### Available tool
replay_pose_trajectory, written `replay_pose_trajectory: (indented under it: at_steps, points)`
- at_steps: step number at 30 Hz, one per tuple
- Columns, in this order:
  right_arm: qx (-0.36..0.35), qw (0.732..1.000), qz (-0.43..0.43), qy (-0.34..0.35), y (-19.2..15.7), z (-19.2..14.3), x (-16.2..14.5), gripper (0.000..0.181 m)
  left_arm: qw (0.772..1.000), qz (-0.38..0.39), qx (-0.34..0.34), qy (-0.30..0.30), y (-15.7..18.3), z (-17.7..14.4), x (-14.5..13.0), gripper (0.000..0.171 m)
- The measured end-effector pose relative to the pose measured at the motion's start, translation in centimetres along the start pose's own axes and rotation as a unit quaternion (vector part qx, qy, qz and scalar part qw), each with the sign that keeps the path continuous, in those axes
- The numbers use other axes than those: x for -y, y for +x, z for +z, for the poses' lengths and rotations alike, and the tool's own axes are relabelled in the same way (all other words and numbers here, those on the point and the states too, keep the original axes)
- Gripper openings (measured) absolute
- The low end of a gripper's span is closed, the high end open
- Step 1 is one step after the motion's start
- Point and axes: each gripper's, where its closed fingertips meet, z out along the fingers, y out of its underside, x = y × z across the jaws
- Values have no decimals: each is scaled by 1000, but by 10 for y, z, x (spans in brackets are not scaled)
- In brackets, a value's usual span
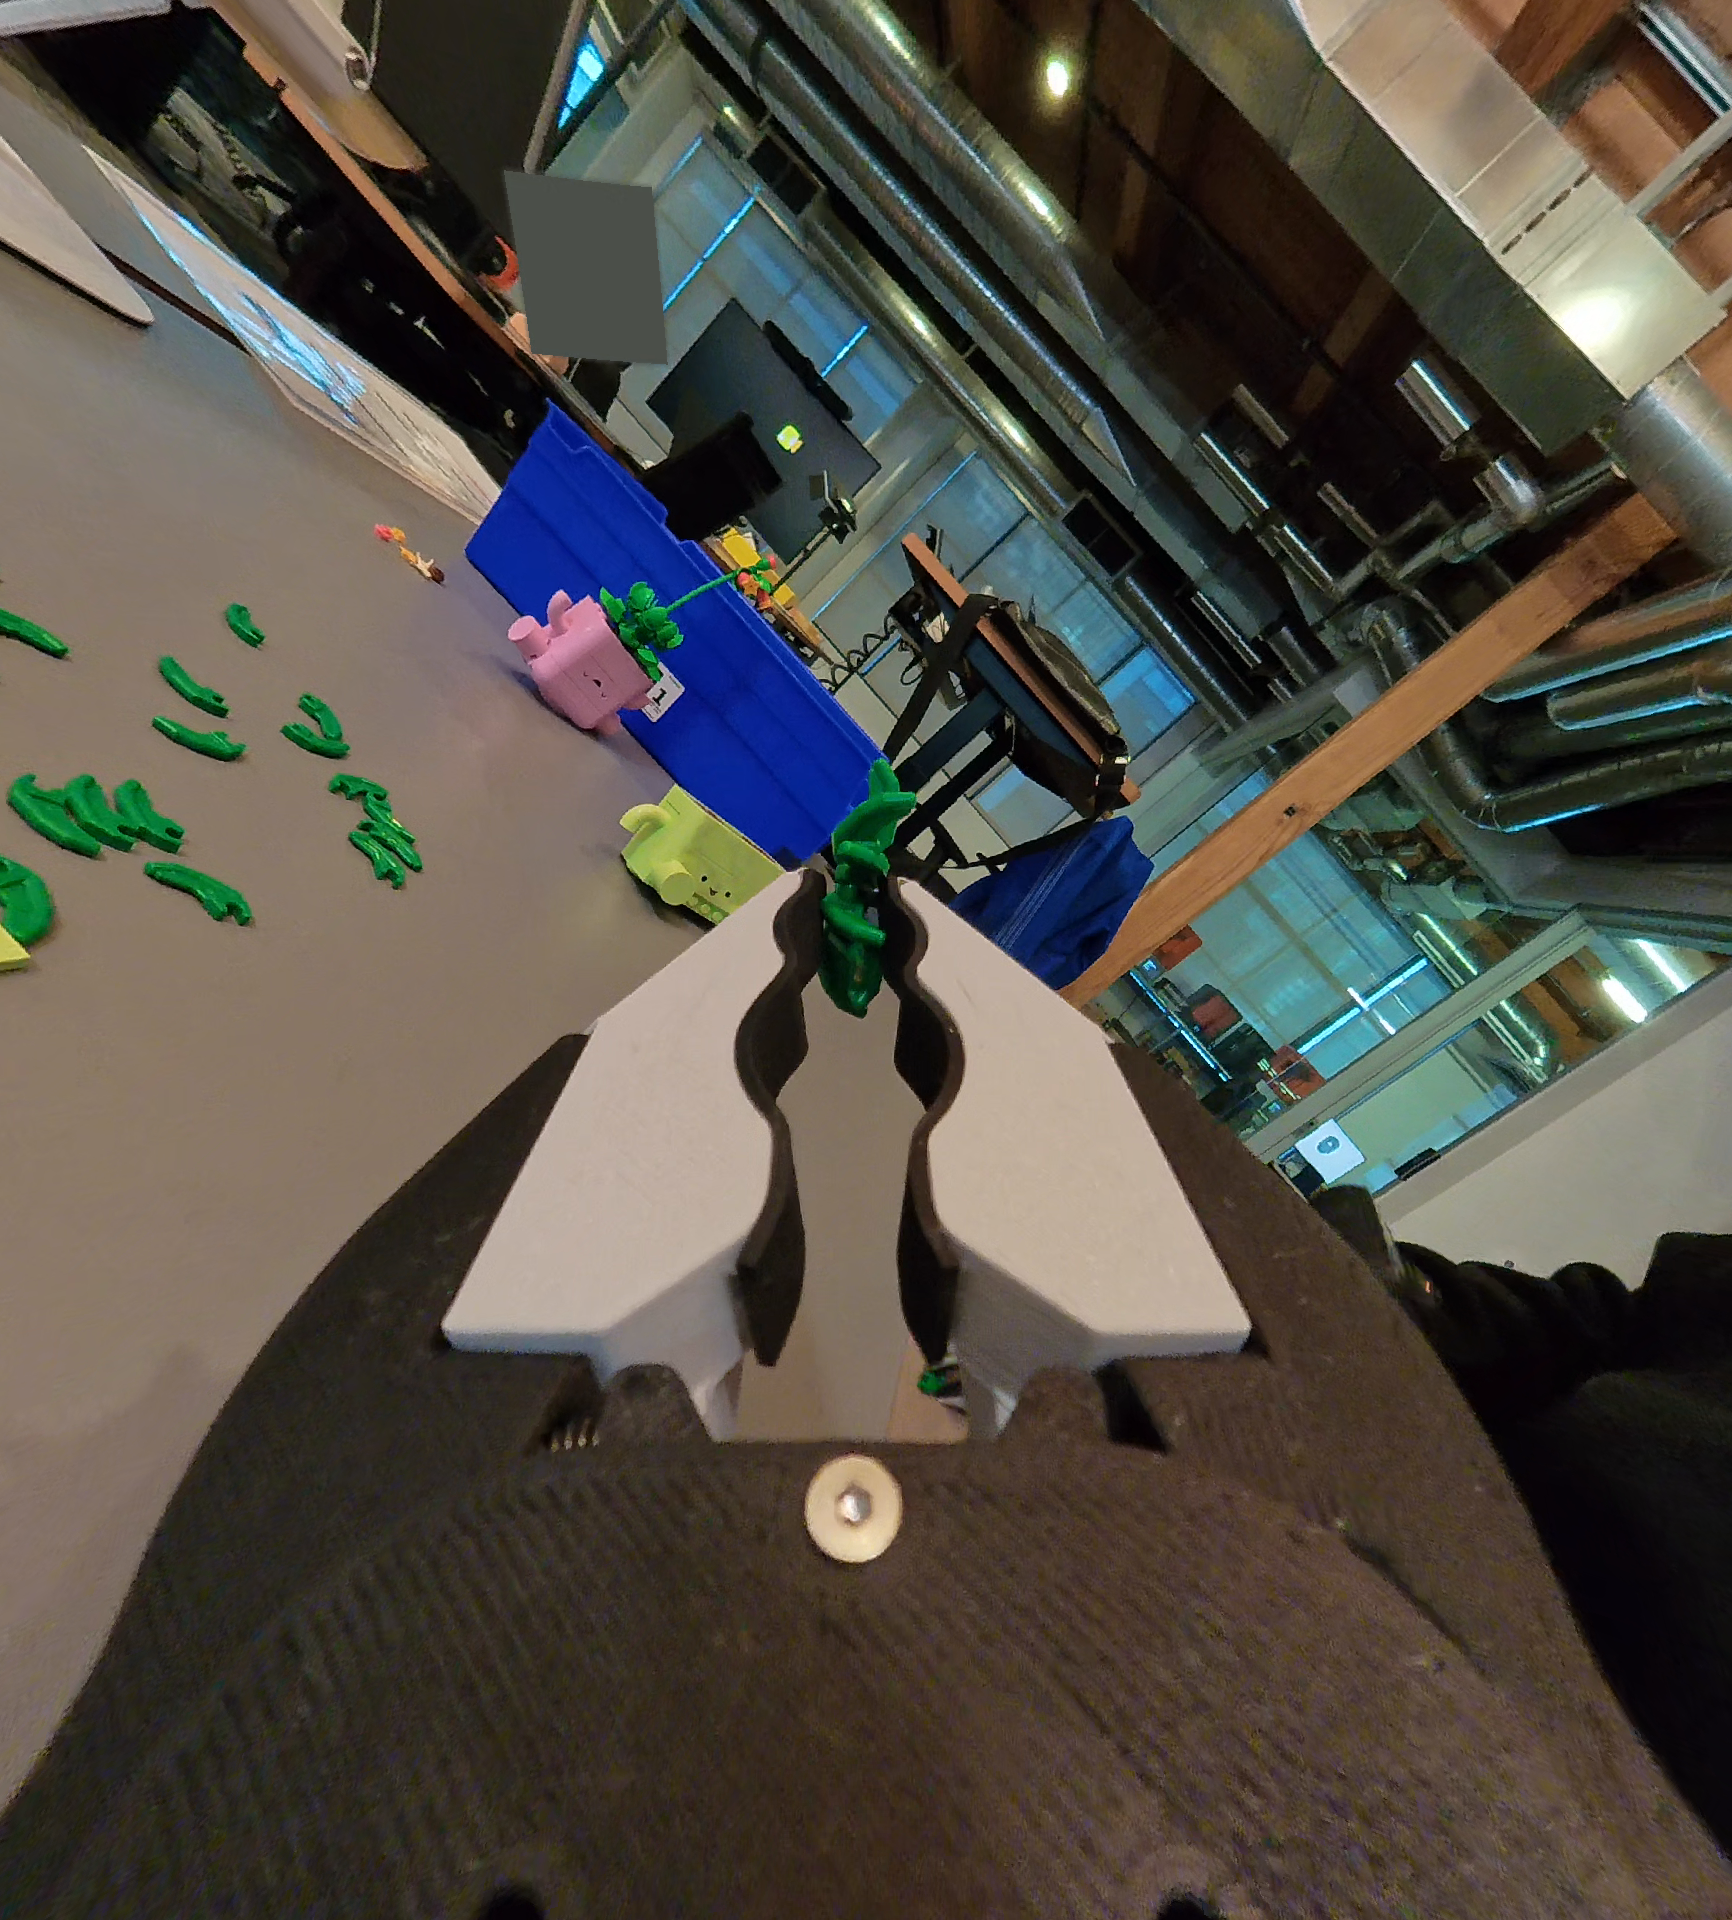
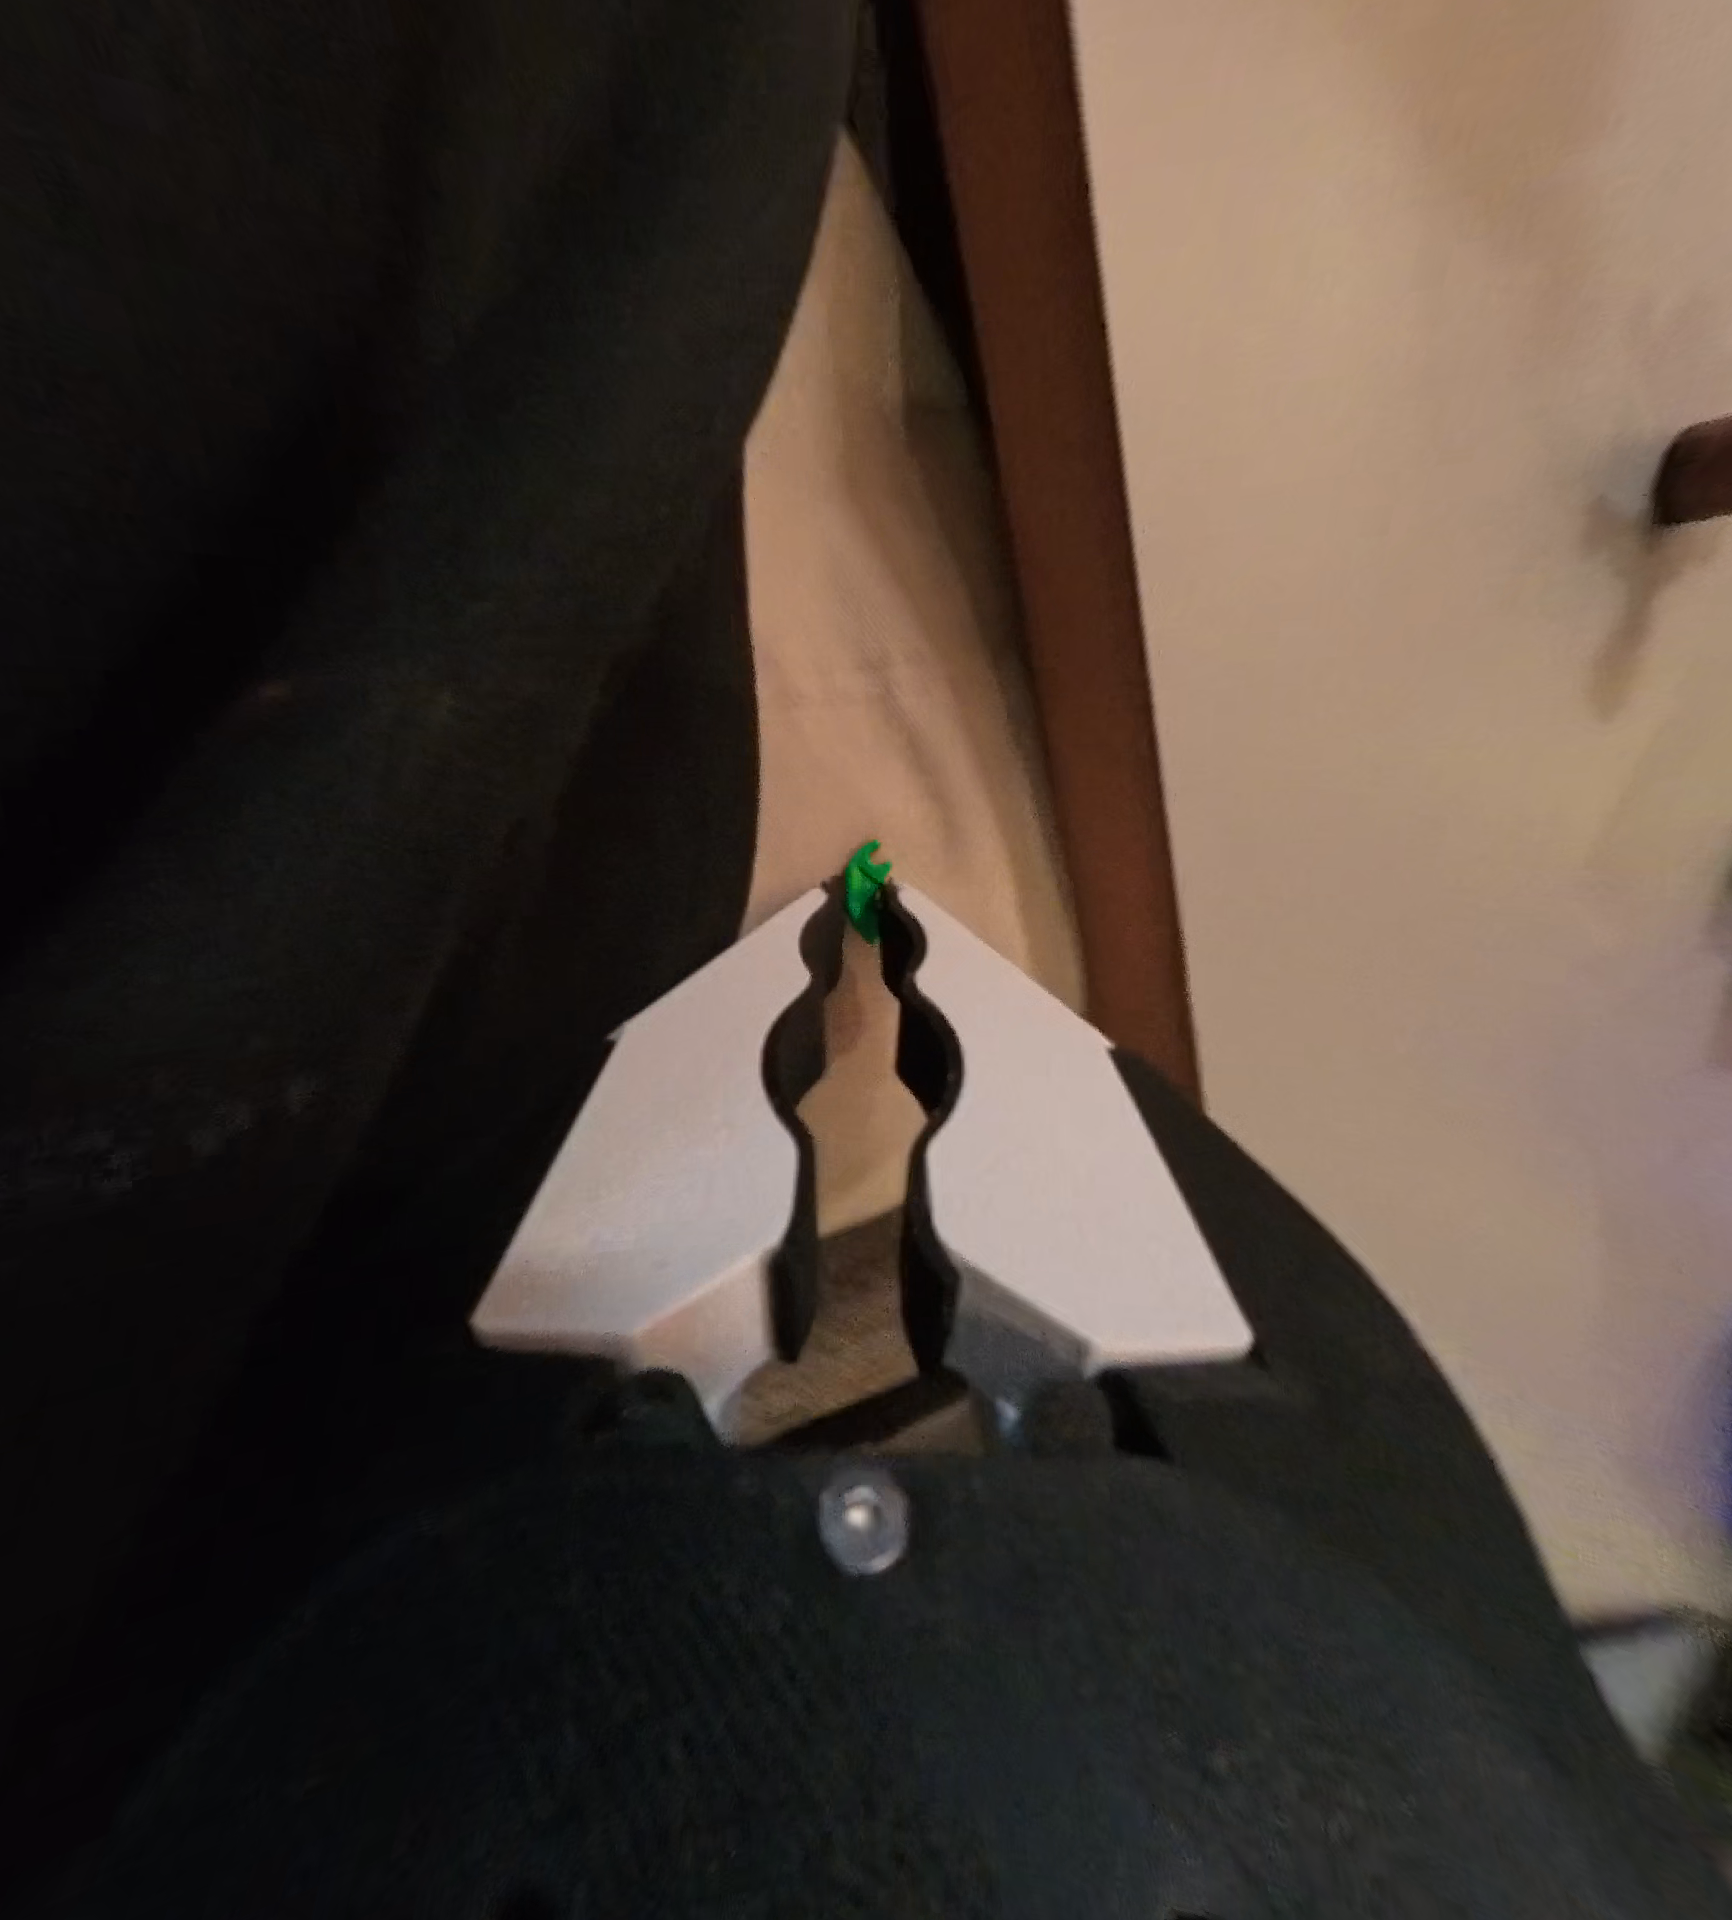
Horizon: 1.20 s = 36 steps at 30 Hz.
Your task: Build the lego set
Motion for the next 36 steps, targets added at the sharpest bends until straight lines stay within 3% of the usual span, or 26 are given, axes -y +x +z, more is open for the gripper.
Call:
replay_pose_trajectory:
  at_steps: [6,10,13,16,29,36]
  points:
    - [82,979,176,68,1,-11,4,25,1000,-1,-2,0,0,-1,1,8]
    - [123,931,322,121,3,-15,7,24,1000,-3,-1,1,-1,-1,1,8]
    - [129,908,377,127,1,-12,0,22,1000,-4,1,0,-2,-1,1,8]
    - [125,907,379,131,0,-10,3,20,1000,-5,1,-2,-3,-1,-1,8]
    - [92,947,292,93,-15,8,3,5,1000,-8,1,-4,-4,0,-2,8]
    - [103,937,309,125,-10,0,5,5,1000,-6,0,-4,-2,0,-1,8]
